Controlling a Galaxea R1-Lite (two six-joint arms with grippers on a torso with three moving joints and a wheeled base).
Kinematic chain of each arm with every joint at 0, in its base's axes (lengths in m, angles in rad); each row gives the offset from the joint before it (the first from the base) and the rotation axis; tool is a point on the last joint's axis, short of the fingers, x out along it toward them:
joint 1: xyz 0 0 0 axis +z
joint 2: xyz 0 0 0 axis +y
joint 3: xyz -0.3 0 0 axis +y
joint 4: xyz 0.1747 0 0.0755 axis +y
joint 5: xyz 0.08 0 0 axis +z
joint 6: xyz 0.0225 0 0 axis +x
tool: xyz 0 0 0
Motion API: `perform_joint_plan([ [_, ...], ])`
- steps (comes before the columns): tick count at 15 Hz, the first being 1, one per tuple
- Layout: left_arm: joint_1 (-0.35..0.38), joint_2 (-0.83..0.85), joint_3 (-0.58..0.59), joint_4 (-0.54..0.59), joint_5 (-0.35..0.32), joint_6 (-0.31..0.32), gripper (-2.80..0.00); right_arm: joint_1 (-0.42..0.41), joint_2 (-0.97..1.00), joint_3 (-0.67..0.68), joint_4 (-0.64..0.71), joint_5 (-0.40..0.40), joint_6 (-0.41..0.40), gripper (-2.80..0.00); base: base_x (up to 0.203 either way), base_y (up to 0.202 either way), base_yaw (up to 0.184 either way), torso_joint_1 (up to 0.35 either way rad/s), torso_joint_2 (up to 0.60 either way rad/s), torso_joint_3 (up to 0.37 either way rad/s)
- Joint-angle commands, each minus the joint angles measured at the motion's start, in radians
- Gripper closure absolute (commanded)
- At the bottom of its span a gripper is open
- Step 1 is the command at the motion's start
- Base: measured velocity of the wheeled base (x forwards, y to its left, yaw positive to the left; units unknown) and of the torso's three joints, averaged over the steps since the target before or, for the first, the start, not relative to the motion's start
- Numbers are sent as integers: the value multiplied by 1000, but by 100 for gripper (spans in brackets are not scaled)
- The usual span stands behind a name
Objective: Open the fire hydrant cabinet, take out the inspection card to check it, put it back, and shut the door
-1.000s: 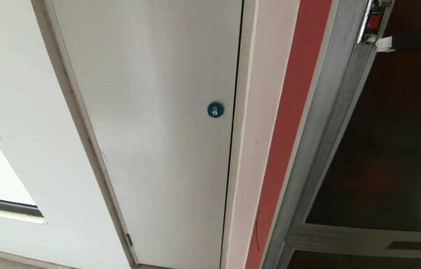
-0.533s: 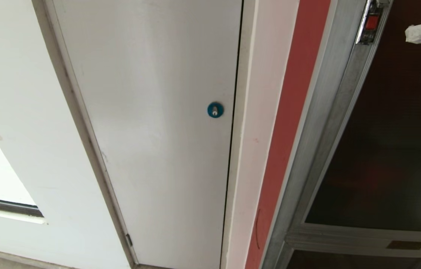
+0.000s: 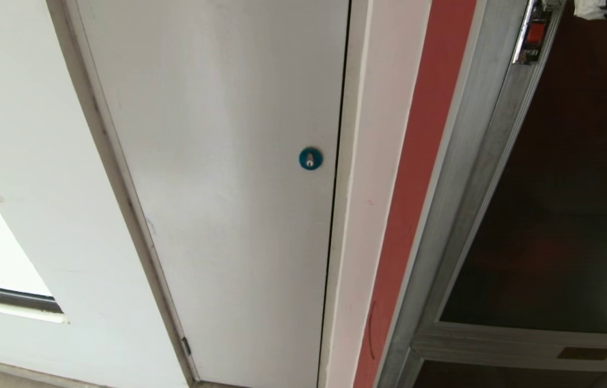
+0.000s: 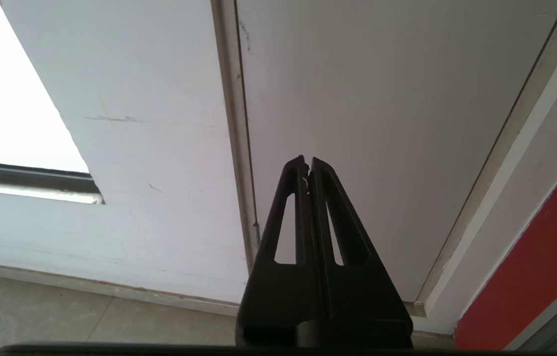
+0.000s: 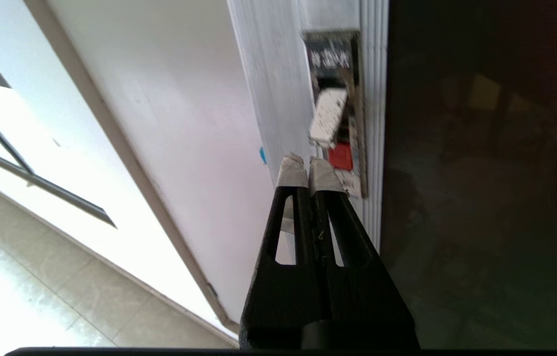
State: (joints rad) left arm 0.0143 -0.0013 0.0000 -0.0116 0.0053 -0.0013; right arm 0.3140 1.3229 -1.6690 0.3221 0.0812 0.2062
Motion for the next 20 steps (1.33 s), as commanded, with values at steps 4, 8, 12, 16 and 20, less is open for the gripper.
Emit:
perform_joint_plan([
  [4, 1, 1, 6, -1, 1, 0, 0, -1, 17, -52, 0, 28, 0, 0, 0, 0, 0, 0, 0, 0],
  [8, 1, 0, 6, -1, 1, 0, 0, -1, 15, -98, -3, 37, -1, 0, 0, 0, 0, 0, 0, 0],
  [12, 1, 1, 6, -1, 1, 0, 0, -1, 33, -146, -6, 40, 0, 0, 0, 0, 0, 0, 0, 0],
  [16, 0, 1, 6, -1, 1, 0, 0, -1, 96, -230, -6, 38, 0, 0, 0, 0, 0, 0, 0, 0],
  [20, 0, 1, 6, -1, 1, 0, 0, -11, 149, -285, -15, 33, -4, 0, 0, 0, 0, 0, 0, 0],
])
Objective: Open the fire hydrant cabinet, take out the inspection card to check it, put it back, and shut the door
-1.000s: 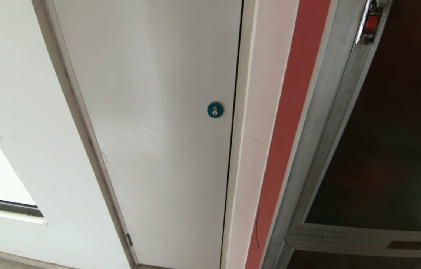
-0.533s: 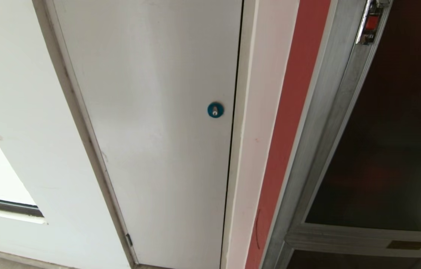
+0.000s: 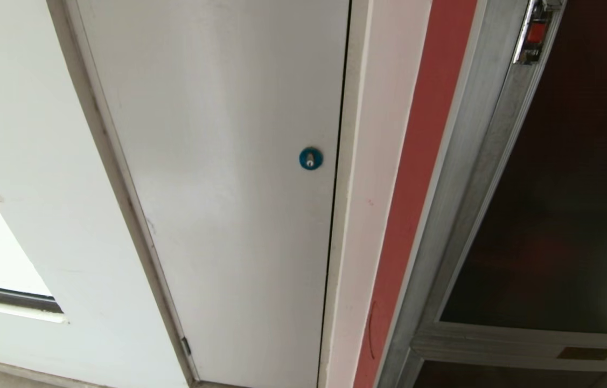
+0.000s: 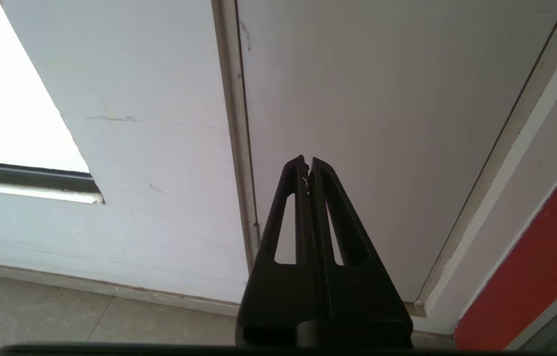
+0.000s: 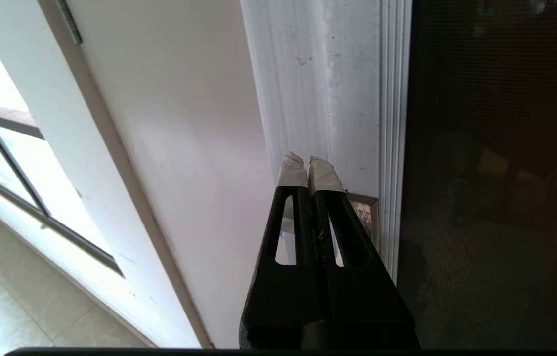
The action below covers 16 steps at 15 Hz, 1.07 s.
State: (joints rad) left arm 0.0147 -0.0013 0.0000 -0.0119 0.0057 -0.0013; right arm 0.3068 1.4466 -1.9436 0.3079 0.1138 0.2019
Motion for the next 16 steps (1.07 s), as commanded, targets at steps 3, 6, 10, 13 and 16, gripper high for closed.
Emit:
perform_joint_plan([
  [3, 1, 1, 6, -2, 0, 0, 0, -37, 44, -9, -59, -5, 1, 0, 0, 0, 0, 0, 0, 0],
  [6, 1, 0, 6, -8, 0, 0, 0, -52, 44, -9, -61, -5, 1, 0, 0, 0, 0, 0, 0, 0],
  [10, 0, 1, 7, -10, 0, 0, 0, -78, 64, -9, -59, -5, 1, 0, 0, 0, 0, 0, 0, 0],
  [13, 1, 0, 6, -9, 0, 0, 0, -84, 80, -9, -61, -5, 1, 0, 0, 0, 0, 0, 0, 0],
  [16, 0, 0, 6, -9, 0, 0, 0, -87, 93, -10, -62, -6, 1, 0, 0, 0, 0, 0, 0, 0],
])
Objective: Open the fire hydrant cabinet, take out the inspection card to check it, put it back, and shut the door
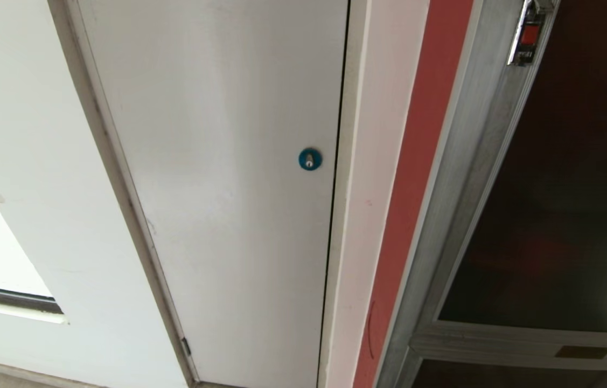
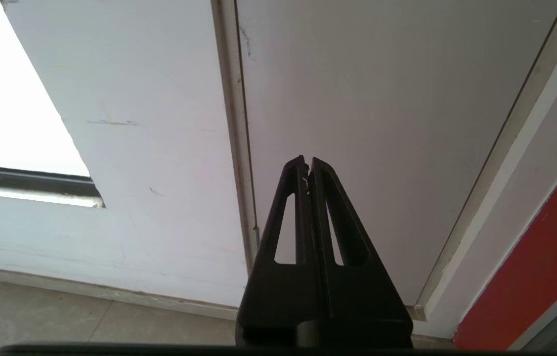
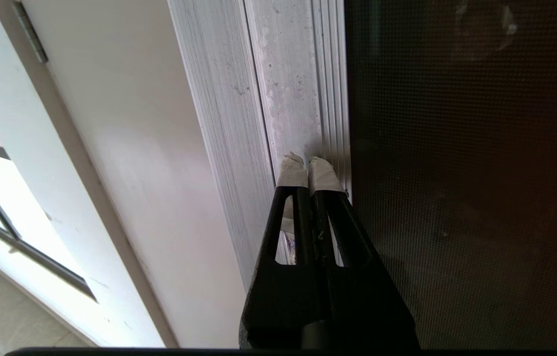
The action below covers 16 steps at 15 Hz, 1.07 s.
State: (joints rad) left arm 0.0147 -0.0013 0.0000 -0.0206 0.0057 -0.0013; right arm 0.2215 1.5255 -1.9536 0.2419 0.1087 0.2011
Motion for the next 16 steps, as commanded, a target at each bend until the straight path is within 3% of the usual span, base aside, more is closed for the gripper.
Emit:
perform_joint_plan([
  [1, 1, 0, 6, -1, 0, 0, 0, -5, 16, -1, 4, -1, 1, 0, 0, 0, 0, 0, 0, 0],
  [10, 0, 1, 6, -1, 0, 0, 0, 20, -83, 38, 41, 4, 1, 0, 0, 0, 0, 0, 0, 0],
  [16, 1, 0, 6, -1, 0, 0, 0, 48, -255, 310, 65, 6, 5, 0, 0, 0, 0, 0, 0, 0],
])
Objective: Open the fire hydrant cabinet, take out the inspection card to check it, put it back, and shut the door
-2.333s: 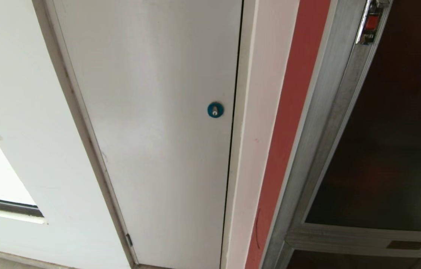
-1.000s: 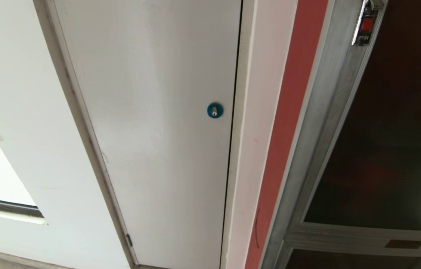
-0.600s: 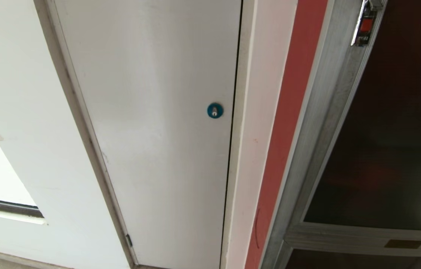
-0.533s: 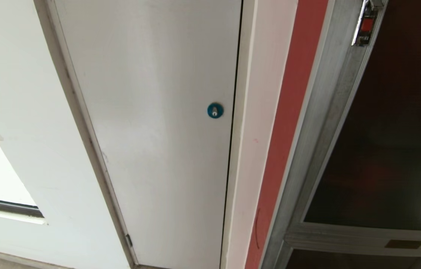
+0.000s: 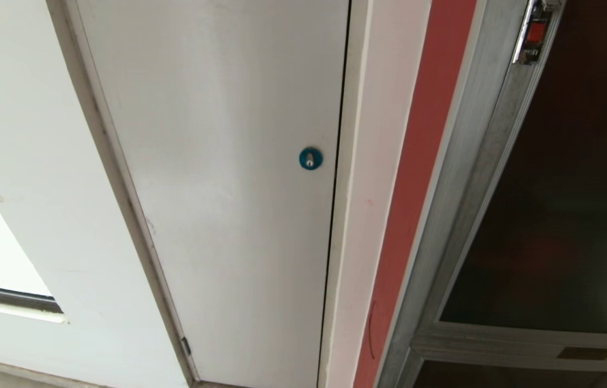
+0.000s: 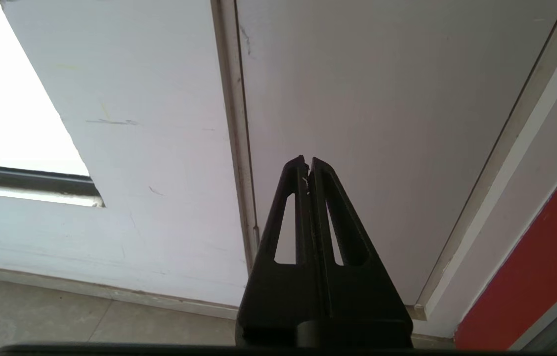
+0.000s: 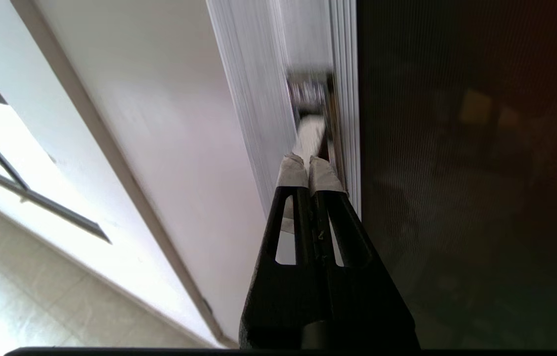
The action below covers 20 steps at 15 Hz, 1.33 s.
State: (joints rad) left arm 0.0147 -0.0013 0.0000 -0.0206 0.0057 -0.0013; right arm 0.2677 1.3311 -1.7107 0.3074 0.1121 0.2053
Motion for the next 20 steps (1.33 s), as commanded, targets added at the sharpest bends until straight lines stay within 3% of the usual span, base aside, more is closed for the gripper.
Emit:
perform_joint_plan([
  [1, 1, 0, 6, -1, 0, -1, 0, 2, -80, 126, -4, 1, 2, 0, 0, 0, 0, 0, 0, 0],
  [5, -1, 1, 6, -1, 0, 0, 0, -1, -108, 320, -34, -4, 8, 0, 0, 0, 0, 0, 0, 0],
  [7, -1, 0, 6, -1, 0, 0, 0, -4, -75, 378, -134, -8, 7, 0, 0, 0, 0, 0, 0, 0],
  [20, 1, 0, 6, -1, 0, -1, 0, -59, 55, 361, -237, -18, 4, 0, 0, 0, 0, 0, 0, 0],
])
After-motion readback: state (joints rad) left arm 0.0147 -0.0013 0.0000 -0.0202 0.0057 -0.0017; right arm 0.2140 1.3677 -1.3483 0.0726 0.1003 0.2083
